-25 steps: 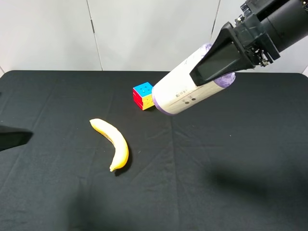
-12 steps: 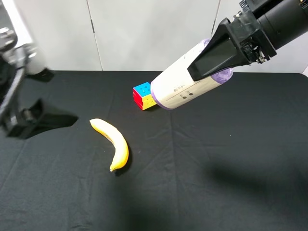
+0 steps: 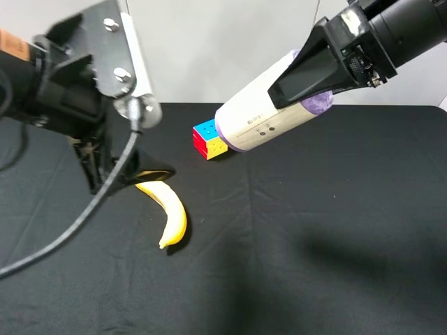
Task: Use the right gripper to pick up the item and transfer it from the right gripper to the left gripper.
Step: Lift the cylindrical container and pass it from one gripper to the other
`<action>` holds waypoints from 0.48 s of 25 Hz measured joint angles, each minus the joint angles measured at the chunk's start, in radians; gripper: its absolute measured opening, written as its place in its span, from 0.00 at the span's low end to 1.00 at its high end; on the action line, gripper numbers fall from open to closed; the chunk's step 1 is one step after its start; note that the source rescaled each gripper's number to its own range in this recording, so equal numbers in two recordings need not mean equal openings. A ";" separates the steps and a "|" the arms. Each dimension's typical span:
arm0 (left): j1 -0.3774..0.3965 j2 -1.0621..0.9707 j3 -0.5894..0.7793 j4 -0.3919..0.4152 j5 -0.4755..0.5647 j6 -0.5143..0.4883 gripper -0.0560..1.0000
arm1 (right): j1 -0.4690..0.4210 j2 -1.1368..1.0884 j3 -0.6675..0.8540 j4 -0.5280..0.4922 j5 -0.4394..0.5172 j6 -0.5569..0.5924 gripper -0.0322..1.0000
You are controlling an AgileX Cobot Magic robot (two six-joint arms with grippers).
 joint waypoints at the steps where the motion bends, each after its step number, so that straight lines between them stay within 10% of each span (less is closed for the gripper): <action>1: -0.014 0.012 0.000 0.000 -0.017 0.005 0.92 | 0.000 0.000 0.000 0.004 -0.003 0.004 0.08; 12: -0.113 0.070 -0.001 0.000 -0.180 0.055 0.92 | 0.000 0.000 0.000 0.046 -0.017 0.012 0.08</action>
